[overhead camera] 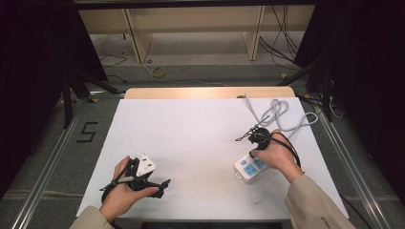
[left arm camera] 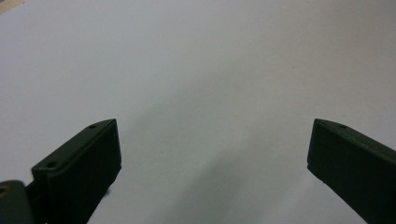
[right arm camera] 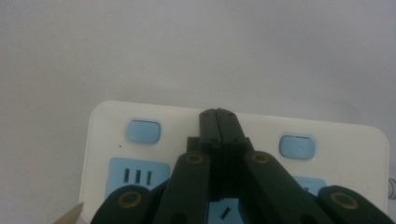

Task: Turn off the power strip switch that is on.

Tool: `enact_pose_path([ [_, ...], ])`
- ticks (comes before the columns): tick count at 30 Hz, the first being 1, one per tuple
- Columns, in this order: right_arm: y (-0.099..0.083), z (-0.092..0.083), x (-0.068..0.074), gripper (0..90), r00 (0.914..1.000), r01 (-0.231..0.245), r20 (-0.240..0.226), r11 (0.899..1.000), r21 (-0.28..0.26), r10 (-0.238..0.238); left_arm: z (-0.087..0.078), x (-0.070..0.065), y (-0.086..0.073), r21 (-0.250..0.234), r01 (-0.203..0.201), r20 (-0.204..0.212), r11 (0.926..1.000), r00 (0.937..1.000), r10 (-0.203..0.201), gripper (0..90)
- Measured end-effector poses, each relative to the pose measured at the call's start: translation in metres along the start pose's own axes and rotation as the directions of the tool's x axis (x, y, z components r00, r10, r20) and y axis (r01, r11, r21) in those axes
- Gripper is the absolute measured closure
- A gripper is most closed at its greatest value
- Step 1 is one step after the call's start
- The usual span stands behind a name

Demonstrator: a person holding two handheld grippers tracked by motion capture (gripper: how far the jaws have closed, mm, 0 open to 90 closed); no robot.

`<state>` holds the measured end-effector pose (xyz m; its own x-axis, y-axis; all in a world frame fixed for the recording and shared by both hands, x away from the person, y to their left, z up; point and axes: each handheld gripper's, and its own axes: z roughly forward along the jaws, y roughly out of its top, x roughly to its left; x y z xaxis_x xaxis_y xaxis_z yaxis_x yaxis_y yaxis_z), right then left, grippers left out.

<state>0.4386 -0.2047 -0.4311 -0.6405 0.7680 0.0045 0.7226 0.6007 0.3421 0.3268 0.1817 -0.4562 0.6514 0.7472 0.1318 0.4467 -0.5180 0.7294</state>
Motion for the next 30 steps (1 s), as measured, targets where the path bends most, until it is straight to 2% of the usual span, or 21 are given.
enact_pose_path([
  [4, -0.0008, 0.0003, -0.0015, 90.0, 0.9999, -0.014, -0.009, 1.000, -0.001, 0.014, 0.0000, 0.0000, 0.0000, 0.002, 0.000, 0.000, 1.0000, 1.0000, 0.000, 2.5],
  [9, -0.0003, 0.0019, 0.0005, 90.0, 1.0000, -0.002, -0.004, 1.000, -0.002, 0.002, -0.0003, -0.0005, 0.0001, -0.001, 0.001, -0.002, 1.0000, 1.0000, -0.001, 2.5],
  [30, -0.0023, 0.0010, 0.0002, 90.0, 0.9998, -0.016, -0.014, 1.000, -0.016, 0.016, 0.0001, 0.0003, -0.0001, 0.003, 0.001, 0.002, 1.0000, 1.0000, -0.001, 2.5],
])
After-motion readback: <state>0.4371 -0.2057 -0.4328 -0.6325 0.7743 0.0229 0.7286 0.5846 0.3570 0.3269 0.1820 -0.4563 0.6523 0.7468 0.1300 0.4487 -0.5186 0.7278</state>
